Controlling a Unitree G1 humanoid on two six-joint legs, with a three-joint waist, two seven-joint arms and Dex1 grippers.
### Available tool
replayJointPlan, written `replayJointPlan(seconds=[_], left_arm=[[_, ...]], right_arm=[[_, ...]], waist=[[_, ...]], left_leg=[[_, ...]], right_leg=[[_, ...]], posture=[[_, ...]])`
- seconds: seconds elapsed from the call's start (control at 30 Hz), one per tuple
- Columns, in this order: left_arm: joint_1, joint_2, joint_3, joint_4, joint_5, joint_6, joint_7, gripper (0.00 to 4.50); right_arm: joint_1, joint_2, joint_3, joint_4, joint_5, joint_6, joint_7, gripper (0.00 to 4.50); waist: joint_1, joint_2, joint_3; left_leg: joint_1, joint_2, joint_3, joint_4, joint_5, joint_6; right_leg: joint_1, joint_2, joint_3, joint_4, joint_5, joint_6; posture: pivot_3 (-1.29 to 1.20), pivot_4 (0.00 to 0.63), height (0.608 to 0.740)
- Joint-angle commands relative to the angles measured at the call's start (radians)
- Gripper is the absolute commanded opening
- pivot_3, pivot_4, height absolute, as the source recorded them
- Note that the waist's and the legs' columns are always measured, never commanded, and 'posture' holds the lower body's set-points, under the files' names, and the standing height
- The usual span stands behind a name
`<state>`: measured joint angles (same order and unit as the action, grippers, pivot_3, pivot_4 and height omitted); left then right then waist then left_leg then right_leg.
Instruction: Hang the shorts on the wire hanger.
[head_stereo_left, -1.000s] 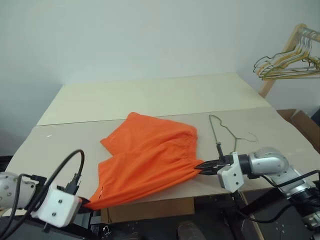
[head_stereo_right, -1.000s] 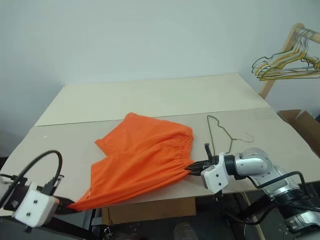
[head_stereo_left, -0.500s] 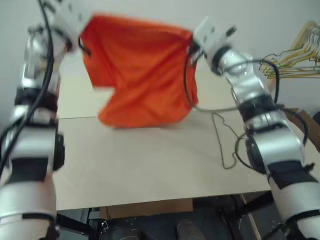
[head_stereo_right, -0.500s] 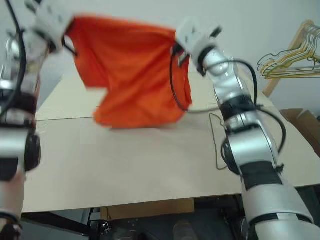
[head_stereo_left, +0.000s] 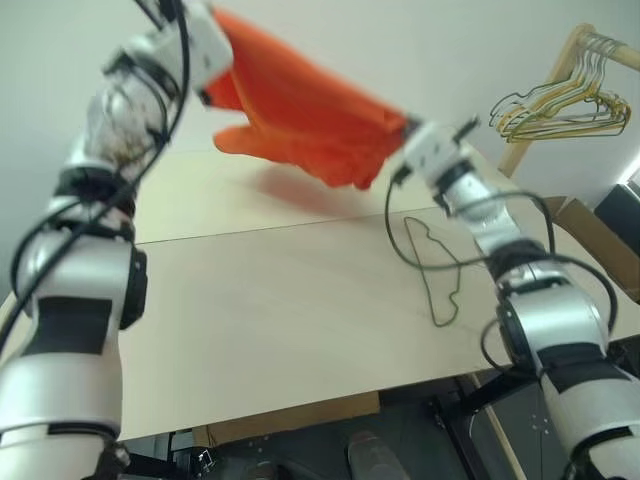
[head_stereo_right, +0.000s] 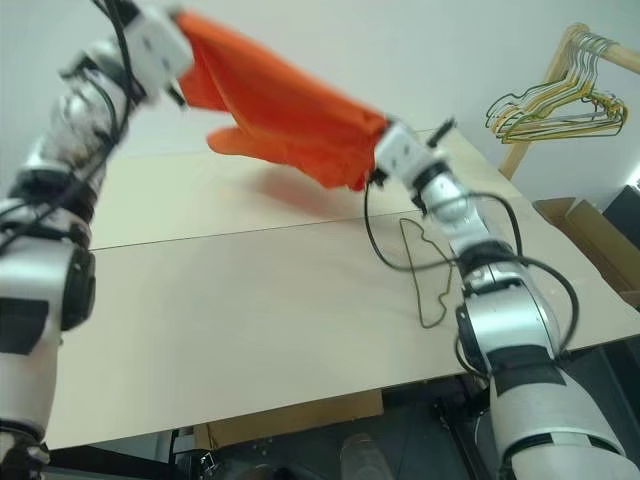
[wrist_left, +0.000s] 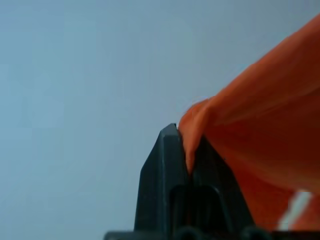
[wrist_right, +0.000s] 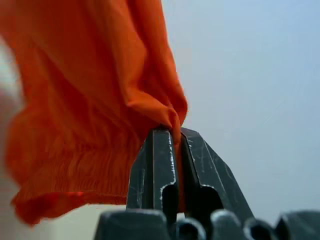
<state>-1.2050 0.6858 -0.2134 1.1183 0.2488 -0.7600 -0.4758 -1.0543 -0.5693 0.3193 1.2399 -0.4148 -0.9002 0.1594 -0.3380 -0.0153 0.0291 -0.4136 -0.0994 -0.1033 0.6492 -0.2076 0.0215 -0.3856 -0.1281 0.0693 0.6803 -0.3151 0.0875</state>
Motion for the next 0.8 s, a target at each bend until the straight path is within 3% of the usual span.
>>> replayJointPlan(seconds=[0.03, 0.17, 0.27, 0.37, 0.5, 0.67, 0.8], left_arm=[[0.196, 0.079, 0.046, -0.275, -0.229, 0.024, -0.337, 0.03], [0.545, 0.226, 0.051, -0.664, -0.38, 0.199, -0.576, 0.03], [0.72, 0.342, 0.062, -0.849, -0.419, 0.28, -0.693, 0.03], [0.838, 0.447, 0.076, -0.956, -0.443, 0.325, -0.791, 0.03], [1.037, 0.595, 0.142, -1.143, -0.538, 0.454, -0.902, 0.03], [1.284, 0.651, 0.284, -1.326, -0.592, 0.52, -0.915, 0.03], [1.5, 0.616, 0.423, -1.508, -0.6, 0.608, -0.894, 0.03]], right_arm=[[0.034, -0.058, 0.05, -0.048, -0.041, -0.16, 0.11, 0.0], [0.099, -0.075, 0.089, -0.053, -0.019, -0.256, 0.291, 0.0], [0.125, -0.076, 0.104, -0.063, -0.024, -0.277, 0.356, 0.0], [0.141, -0.073, 0.12, -0.08, -0.056, -0.27, 0.362, 0.0], [0.147, -0.091, 0.179, -0.14, -0.224, -0.24, 0.201, 0.0], [0.15, -0.099, 0.212, -0.16, -0.286, -0.241, 0.11, 0.0], [0.16, -0.118, 0.237, -0.179, -0.33, -0.263, 0.049, 0.0]], waist=[[-0.019, 0.0, 0.0], [-0.066, 0.0, 0.0], [-0.071, 0.0, -0.001], [-0.062, 0.0, -0.001], [-0.04, 0.001, 0.0], [-0.018, 0.001, 0.0], [-0.004, 0.001, 0.0]], left_leg=[[0.001, 0.0, 0.0, -0.002, 0.001, 0.0], [0.003, 0.005, 0.0, -0.003, 0.001, 0.0], [0.007, 0.009, -0.001, -0.004, 0.001, 0.0], [0.015, 0.009, -0.001, -0.005, 0.001, 0.0], [0.032, 0.01, -0.003, -0.007, -0.002, 0.0], [0.034, 0.011, -0.003, -0.008, -0.003, -0.001], [0.034, 0.011, -0.003, -0.008, -0.004, -0.001]], right_leg=[[0.0, 0.0, 0.001, 0.0, 0.0, 0.0], [0.001, 0.005, 0.002, 0.003, 0.0, 0.0], [0.004, 0.01, 0.002, 0.005, 0.0, 0.0], [0.013, 0.01, 0.002, 0.002, 0.0, 0.0], [0.031, 0.012, 0.002, -0.007, 0.0, 0.0], [0.032, 0.013, 0.002, -0.009, 0.0, 0.0], [0.033, 0.014, 0.002, -0.011, -0.001, -0.001]], posture=[[-0.23, 0.0, 0.74], [-0.23, 0.0, 0.74], [-0.22, 0.0, 0.74], [-0.22, 0.0, 0.74], [-0.22, 0.0, 0.74], [-0.22, 0.0, 0.74], [-0.21, 0.0, 0.74]])
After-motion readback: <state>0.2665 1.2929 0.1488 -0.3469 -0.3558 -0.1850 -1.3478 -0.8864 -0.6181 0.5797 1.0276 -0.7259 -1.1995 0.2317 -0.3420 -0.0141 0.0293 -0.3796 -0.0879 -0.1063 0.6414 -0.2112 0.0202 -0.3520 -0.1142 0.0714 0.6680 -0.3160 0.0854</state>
